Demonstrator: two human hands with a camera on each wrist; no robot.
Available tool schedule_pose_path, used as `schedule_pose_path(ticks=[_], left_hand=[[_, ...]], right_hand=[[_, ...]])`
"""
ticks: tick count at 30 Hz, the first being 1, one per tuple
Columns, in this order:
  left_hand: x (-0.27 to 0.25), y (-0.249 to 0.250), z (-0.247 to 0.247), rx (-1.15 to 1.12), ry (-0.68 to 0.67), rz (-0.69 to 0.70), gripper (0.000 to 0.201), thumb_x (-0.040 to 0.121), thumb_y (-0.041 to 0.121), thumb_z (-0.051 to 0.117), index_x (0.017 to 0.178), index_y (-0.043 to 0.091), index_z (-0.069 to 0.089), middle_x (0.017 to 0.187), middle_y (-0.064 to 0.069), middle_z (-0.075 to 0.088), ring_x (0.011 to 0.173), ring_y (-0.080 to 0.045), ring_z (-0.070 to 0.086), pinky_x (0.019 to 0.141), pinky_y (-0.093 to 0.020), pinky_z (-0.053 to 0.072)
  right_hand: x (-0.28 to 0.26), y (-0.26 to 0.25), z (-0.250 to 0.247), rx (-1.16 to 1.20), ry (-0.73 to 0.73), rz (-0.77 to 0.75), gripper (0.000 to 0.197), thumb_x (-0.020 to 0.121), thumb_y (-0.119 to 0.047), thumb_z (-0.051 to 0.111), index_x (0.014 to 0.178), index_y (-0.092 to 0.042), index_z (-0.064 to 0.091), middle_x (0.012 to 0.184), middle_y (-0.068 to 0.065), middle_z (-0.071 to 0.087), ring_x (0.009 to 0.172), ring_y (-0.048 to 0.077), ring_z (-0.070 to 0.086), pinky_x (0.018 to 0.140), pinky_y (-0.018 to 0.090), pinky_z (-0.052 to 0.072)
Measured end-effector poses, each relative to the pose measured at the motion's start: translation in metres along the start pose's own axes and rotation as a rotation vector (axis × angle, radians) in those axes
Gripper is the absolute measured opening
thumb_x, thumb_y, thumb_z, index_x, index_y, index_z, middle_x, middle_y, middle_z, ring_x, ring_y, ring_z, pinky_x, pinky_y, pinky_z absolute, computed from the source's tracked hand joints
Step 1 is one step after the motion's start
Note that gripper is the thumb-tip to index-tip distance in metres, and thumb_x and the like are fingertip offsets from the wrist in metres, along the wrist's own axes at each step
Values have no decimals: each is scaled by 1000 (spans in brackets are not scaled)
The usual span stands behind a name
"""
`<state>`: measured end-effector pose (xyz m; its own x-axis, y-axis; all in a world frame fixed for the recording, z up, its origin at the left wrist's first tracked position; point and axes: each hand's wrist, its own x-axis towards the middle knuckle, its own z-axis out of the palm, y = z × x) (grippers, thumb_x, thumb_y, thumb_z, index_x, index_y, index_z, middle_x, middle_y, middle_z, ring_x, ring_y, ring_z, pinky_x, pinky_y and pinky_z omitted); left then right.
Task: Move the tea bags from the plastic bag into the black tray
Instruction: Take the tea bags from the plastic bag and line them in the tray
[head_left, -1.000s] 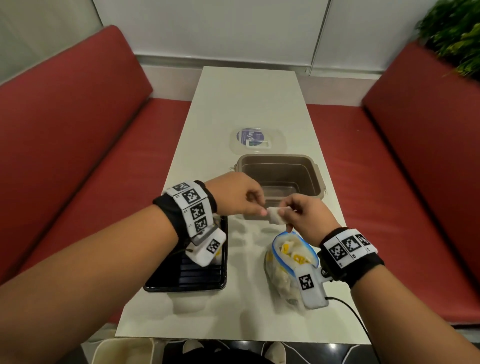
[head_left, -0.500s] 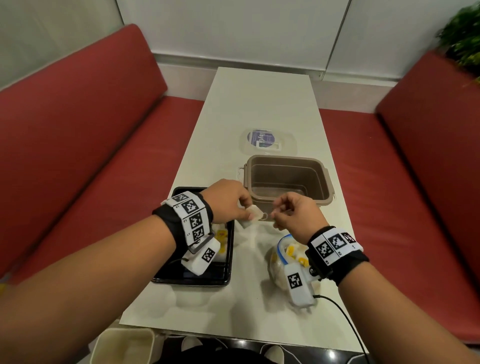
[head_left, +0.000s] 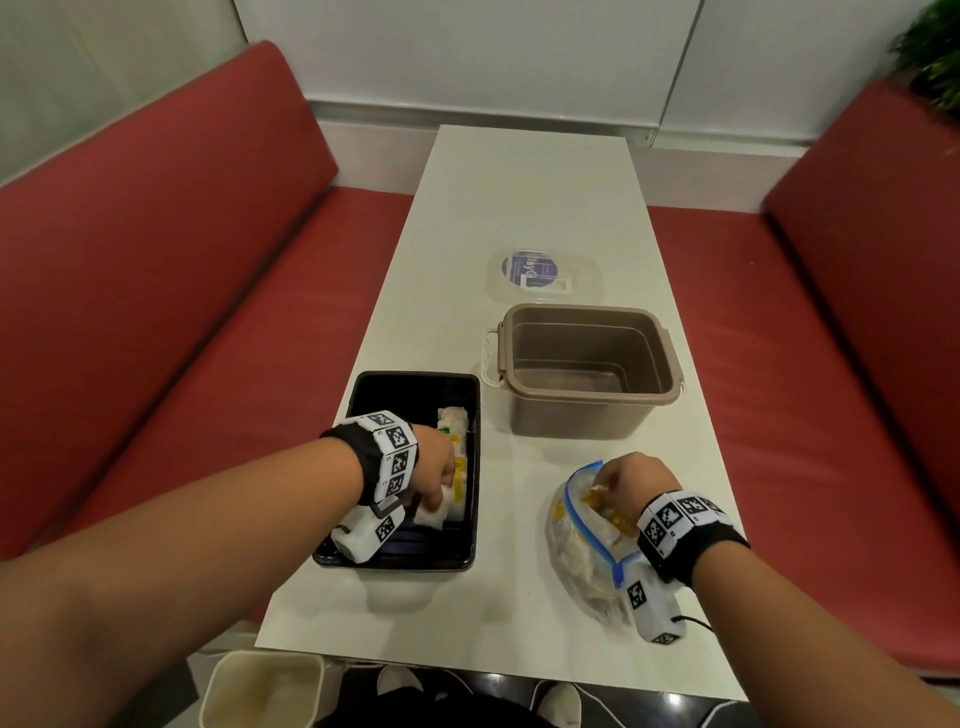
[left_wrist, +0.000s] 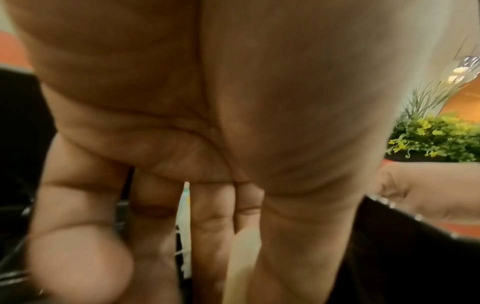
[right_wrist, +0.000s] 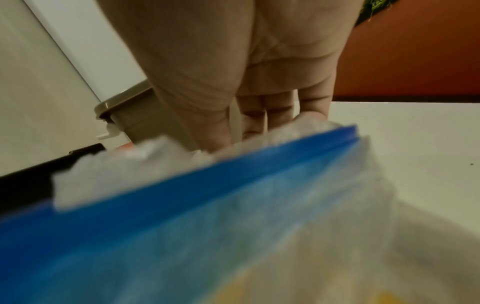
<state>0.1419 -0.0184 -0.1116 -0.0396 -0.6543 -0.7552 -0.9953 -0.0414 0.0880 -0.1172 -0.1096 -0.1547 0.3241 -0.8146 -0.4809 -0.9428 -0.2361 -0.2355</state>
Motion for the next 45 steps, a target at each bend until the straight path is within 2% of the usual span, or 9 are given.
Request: schedule_pose_path(ticks=[3,11,17,22,27,29,33,38,45], left_hand=[[14,3,3,53,-49,-4,30,78,36,78,101,18,70,88,-2,61,81,-17,53,71,-27,44],[29,5,6,79,-39,-43,47,75,41,81,110,13,68,98,-2,68,84,-19,59,79,-32,51],[30,8,8,122,2,-52,53,75,35,83,118,10,66,99,-1,69,84,-16,63,72,-25,50],[25,20,1,282,11,-46,55,83,51,69,124,14,63,121,-3,65,113,-24,61,87,-32,48],[8,5,-27,179,91,-56,23,80,34,72,86,12,71,95,-3,72,90,-23,68,83,-35,57],[-6,-6,-43,-10,147,16,15,78,23,75,89,14,75,92,3,74,88,-18,68,83,-33,56],[-39,-1,-62,-401,374,239,25,75,40,81,94,26,73,83,9,72,74,-2,65,74,-18,51],[-44,22,-61,-391,506,335,18,80,37,78,93,25,74,81,9,72,73,-3,65,70,-21,52],[-27,-1,-35,-29,195,155,13,78,28,75,87,20,72,72,11,62,72,-10,58,68,-24,46]], right_hand=[[-2,5,-6,4,50,4,15,84,-27,69,98,-23,73,98,2,69,82,17,57,72,25,42],[-16,8,-22,178,173,-80,4,86,-25,70,83,-26,67,92,-6,63,87,15,55,76,24,39],[-21,6,-25,250,163,-131,2,87,-26,68,87,-25,70,87,-7,66,82,13,58,71,23,40],[-26,-5,-27,295,170,-196,6,88,-27,69,90,-23,72,84,-9,67,75,8,57,71,23,41],[-36,-27,-31,446,144,-285,4,84,-19,74,85,-20,70,78,-4,67,66,7,58,63,21,48],[-39,-37,-34,530,127,-293,5,83,-17,76,84,-18,71,74,-3,68,64,10,59,65,28,53],[-40,-56,-37,626,108,-352,7,80,-17,79,79,-19,72,66,-6,66,59,8,56,64,31,54],[-43,-73,-41,670,80,-435,8,78,-18,80,80,-13,73,67,1,67,59,7,54,62,24,49],[-21,-29,-33,142,113,-215,9,87,-20,63,85,-15,71,84,-1,70,82,19,65,74,29,52]])
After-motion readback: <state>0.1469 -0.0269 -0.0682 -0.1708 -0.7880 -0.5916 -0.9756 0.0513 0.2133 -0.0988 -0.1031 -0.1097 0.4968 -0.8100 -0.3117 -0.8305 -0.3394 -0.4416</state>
